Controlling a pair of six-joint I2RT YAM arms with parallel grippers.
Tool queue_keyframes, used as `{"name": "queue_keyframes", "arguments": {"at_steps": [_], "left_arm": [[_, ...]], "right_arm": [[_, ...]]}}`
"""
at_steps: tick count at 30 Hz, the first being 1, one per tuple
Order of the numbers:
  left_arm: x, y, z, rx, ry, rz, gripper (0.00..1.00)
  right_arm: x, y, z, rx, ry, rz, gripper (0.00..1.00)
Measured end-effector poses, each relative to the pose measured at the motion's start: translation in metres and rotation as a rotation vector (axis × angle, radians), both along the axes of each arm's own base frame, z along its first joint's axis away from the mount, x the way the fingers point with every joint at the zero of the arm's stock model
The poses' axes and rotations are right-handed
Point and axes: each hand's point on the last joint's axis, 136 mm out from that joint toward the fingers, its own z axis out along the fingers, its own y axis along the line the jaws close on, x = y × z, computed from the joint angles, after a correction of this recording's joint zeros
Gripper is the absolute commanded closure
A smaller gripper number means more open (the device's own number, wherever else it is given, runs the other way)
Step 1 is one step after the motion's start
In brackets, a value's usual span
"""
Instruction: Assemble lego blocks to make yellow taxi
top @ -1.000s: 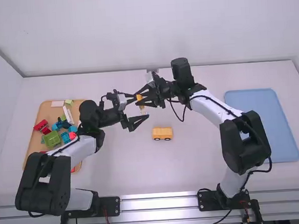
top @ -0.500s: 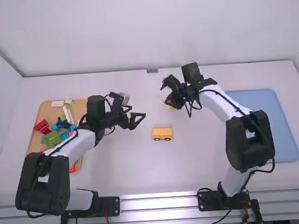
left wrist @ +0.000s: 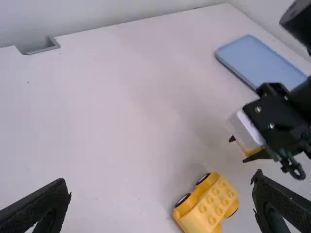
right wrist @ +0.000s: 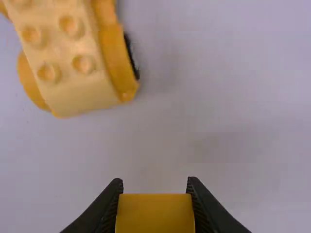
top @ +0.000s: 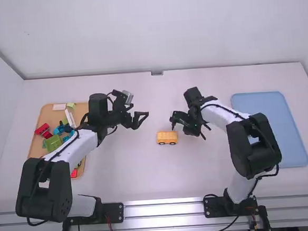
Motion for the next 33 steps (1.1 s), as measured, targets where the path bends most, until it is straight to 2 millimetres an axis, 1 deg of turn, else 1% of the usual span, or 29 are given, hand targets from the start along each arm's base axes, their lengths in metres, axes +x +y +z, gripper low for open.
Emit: {"name": "queue_keyframes", "arguments": {"at_steps": [1,2,3,5,6,7,8,10,11,12,15,18,20,21,22,23,24,25,27,28,31,33], "left_arm": [[0.0,0.0,0.0,0.0,0.0,0.0,0.01],[0.0,0.0,0.0,0.0,0.0,0.0,0.01],[0.0,0.0,0.0,0.0,0.0,-0.001,0.01],[0.0,0.0,0.0,0.0,0.001,-0.001,0.01],[-0.001,0.0,-0.001,0.0,0.005,0.0,0.01],[-0.001,0.0,-0.001,0.001,0.006,0.0,0.01],[-0.001,0.0,-0.002,0.001,0.011,0.0,0.01],[-0.002,0.0,-0.003,0.003,0.018,0.0,0.01],[-0.002,0.0,-0.003,0.003,0.019,-0.001,0.01],[-0.003,0.0,-0.004,0.003,0.022,0.0,0.01],[-0.003,0.0,-0.004,0.003,0.024,0.0,0.01],[-0.003,0.0,-0.004,0.003,0.024,0.0,0.01],[-0.002,0.001,-0.004,0.007,0.023,0.006,0.01],[-0.002,0.002,-0.005,0.009,0.023,0.008,0.01],[-0.001,0.004,-0.007,0.019,0.032,0.021,0.01],[-0.002,0.005,-0.01,0.027,0.042,0.028,0.01],[-0.003,0.008,-0.016,0.042,0.068,0.042,0.01],[-0.004,0.008,-0.017,0.046,0.073,0.046,0.01],[-0.005,0.013,-0.024,0.069,0.098,0.071,0.01],[-0.005,0.014,-0.026,0.076,0.105,0.079,0.01],[-0.005,0.017,-0.029,0.089,0.114,0.089,0.01],[-0.004,0.016,-0.027,0.109,0.075,0.064,0.01]], "right_arm": [[-0.005,-0.004,-0.006,-0.011,0.005,0.013,0.8],[-0.01,-0.006,-0.01,-0.02,0.014,0.028,0.65],[-0.011,-0.007,-0.011,-0.023,0.017,0.033,0.59],[-0.017,-0.009,-0.017,-0.031,0.023,0.053,0.56],[-0.016,-0.009,-0.018,-0.03,0.017,0.06,0.53],[-0.016,-0.009,-0.019,-0.029,0.013,0.06,0.52],[-0.014,-0.008,-0.019,-0.027,0.002,0.067,0.49],[-0.011,-0.007,-0.022,-0.021,-0.021,0.073,0.2],[-0.01,-0.008,-0.022,-0.023,-0.024,0.075,0.16],[-0.01,-0.008,-0.022,-0.023,-0.029,0.075,0.01],[-0.003,-0.004,-0.021,-0.017,-0.062,0.087,0.01],[-0.007,0.001,-0.016,0.0,-0.059,0.098,0.01],[-0.014,0.007,0.002,0.046,-0.056,0.114,0.01],[-0.013,0.008,0.004,0.05,-0.059,0.116,0.01],[-0.012,0.012,0.021,0.094,-0.087,0.13,0.01],[-0.011,0.014,0.034,0.132,-0.107,0.131,0.01],[-0.008,0.013,0.052,0.177,-0.141,0.133,0.01],[-0.007,0.012,0.056,0.189,-0.149,0.132,0.01],[0.002,0.004,0.084,0.29,-0.217,0.108,0.01],[0.008,-0.001,0.092,0.332,-0.247,0.096,0.01],[0.02,-0.012,0.098,0.434,-0.308,0.066,0.01],[0.022,-0.02,0.088,0.522,-0.325,0.043,0.01]]}}
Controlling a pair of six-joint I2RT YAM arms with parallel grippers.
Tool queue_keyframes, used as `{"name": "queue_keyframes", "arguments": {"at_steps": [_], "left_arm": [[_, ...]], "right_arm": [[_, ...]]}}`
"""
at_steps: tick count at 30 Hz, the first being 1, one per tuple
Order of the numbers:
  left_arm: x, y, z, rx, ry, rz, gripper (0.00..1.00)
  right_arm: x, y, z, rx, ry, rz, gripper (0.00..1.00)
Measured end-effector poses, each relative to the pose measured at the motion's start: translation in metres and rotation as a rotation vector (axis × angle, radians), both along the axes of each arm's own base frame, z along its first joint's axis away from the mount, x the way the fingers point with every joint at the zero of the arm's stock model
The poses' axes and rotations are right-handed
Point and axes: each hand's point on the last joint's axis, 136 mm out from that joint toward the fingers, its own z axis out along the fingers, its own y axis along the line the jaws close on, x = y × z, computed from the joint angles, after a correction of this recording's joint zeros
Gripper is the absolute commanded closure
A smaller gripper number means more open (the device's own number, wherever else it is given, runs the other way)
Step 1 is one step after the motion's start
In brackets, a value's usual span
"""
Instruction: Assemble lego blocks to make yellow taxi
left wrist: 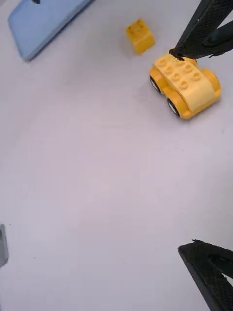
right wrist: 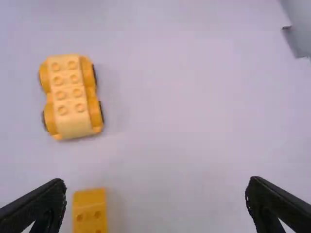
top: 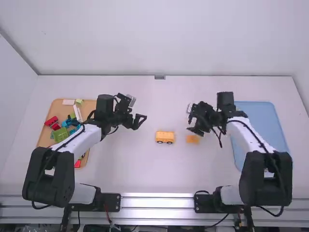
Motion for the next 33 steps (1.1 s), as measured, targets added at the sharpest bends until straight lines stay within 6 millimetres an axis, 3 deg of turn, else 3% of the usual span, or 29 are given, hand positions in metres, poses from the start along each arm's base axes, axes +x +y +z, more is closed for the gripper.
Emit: {"name": "queue_keyframes", "arguments": {"at_steps": [3,5,10,14,19,27,33], "left_arm": [[-0.005,-0.01,0.006,0.045,-0.125,-0.142,0.01],[-0.019,-0.019,0.003,0.064,-0.199,-0.274,0.01],[-0.054,-0.042,-0.003,0.025,-0.361,-0.573,0.01],[-0.067,-0.053,-0.009,-0.051,-0.446,-0.712,0.01],[-0.074,-0.062,-0.022,-0.156,-0.516,-0.809,0.01],[-0.081,-0.065,-0.023,-0.231,-0.551,-0.859,0.01],[-0.084,-0.068,-0.026,-0.228,-0.531,-0.863,0.01]], "right_arm": [[-0.011,-0.004,-0.031,0.109,0.043,-0.001,0.01],[-0.024,-0.004,-0.057,0.174,0.095,-0.001,0.01],[-0.039,-0.006,-0.087,0.275,0.157,0.002,0.01],[-0.042,-0.012,-0.096,0.324,0.172,0.0,0.01],[-0.039,-0.021,-0.108,0.342,0.176,0.01,0.15],[-0.049,-0.018,-0.122,0.329,0.148,0.086,0.4],[-0.048,-0.018,-0.122,0.321,0.141,0.092,0.44]]}}
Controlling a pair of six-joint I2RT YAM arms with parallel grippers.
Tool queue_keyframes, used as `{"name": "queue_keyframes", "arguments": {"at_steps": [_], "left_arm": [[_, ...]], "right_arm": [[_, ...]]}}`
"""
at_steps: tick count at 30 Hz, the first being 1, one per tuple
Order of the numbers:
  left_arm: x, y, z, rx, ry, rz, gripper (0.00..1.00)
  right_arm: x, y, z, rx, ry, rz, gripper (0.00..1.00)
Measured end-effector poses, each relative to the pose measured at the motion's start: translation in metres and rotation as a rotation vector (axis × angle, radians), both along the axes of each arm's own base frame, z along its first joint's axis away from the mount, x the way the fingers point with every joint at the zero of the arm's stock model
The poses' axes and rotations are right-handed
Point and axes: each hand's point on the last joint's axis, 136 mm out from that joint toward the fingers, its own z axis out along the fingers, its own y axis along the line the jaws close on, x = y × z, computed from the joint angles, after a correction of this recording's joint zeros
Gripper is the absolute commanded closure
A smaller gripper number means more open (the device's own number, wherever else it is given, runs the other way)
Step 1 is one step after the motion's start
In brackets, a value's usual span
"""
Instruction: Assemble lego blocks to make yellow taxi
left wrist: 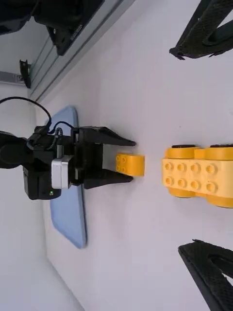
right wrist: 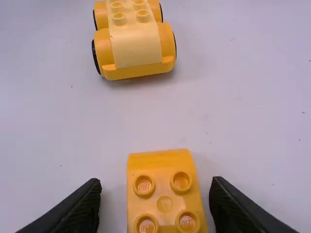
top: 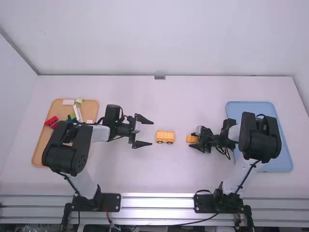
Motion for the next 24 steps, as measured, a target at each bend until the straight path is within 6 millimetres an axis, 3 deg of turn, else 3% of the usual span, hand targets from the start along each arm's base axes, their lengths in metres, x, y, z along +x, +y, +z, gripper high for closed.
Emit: {"name": "queue_keyframes", "arguments": {"at_steps": [10,16,24], "left_arm": [[-0.007,-0.022,-0.013,0.076,-0.018,-0.02,0.01],[-0.002,-0.022,-0.016,0.092,-0.04,-0.004,0.01],[0.003,-0.023,-0.04,0.104,-0.009,0.007,0.01]], "right_arm": [[0.0,0.0,0.0,-0.002,0.0,0.002,0.58],[0.0,0.0,0.0,-0.002,-0.002,0.002,0.56],[0.0,0.0,0.0,-0.001,-0.004,0.003,0.69]]}}
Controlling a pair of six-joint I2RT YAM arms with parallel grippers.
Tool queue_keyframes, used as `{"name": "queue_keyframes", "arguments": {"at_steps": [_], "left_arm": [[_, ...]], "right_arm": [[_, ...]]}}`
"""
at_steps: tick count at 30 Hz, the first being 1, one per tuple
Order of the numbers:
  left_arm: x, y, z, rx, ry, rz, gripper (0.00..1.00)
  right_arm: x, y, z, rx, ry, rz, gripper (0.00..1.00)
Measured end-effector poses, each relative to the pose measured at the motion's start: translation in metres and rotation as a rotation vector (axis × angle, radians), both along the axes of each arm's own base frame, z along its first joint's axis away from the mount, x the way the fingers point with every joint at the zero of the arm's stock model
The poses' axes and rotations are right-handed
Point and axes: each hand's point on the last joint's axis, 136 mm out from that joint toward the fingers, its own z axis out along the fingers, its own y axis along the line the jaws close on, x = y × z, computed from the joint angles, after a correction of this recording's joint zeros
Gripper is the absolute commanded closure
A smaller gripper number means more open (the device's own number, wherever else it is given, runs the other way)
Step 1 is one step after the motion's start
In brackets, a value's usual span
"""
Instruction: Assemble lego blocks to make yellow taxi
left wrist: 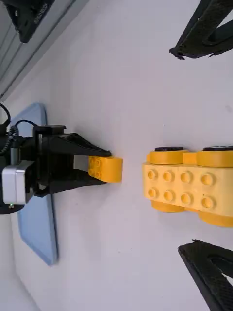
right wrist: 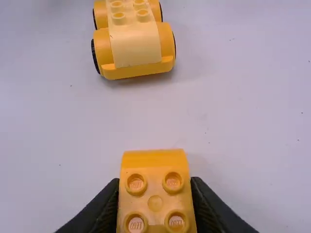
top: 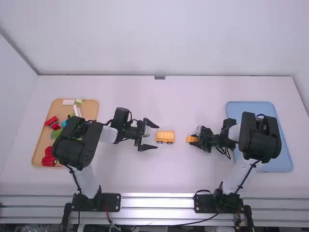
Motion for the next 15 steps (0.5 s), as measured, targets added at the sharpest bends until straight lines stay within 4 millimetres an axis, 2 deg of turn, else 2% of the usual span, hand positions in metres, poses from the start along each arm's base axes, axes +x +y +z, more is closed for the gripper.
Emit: {"name": "queue_keyframes", "arguments": {"at_steps": [1,7,10,15], "left_arm": [[0.001,0.0,-0.003,0.001,-0.002,0.001,0.01],[0.0,0.0,-0.014,0.008,0.026,0.002,0.01],[0.006,-0.001,-0.023,0.012,0.047,0.003,0.01],[0.019,-0.005,-0.03,0.016,0.052,0.003,0.01]], "right_arm": [[0.0,0.0,0.0,0.001,-0.001,0.0,0.73],[0.0,0.002,0.004,0.027,0.001,0.001,0.73],[-0.004,0.005,0.009,0.05,0.034,-0.004,0.73],[-0.003,0.014,0.037,0.047,-0.012,0.028,0.74]]}}
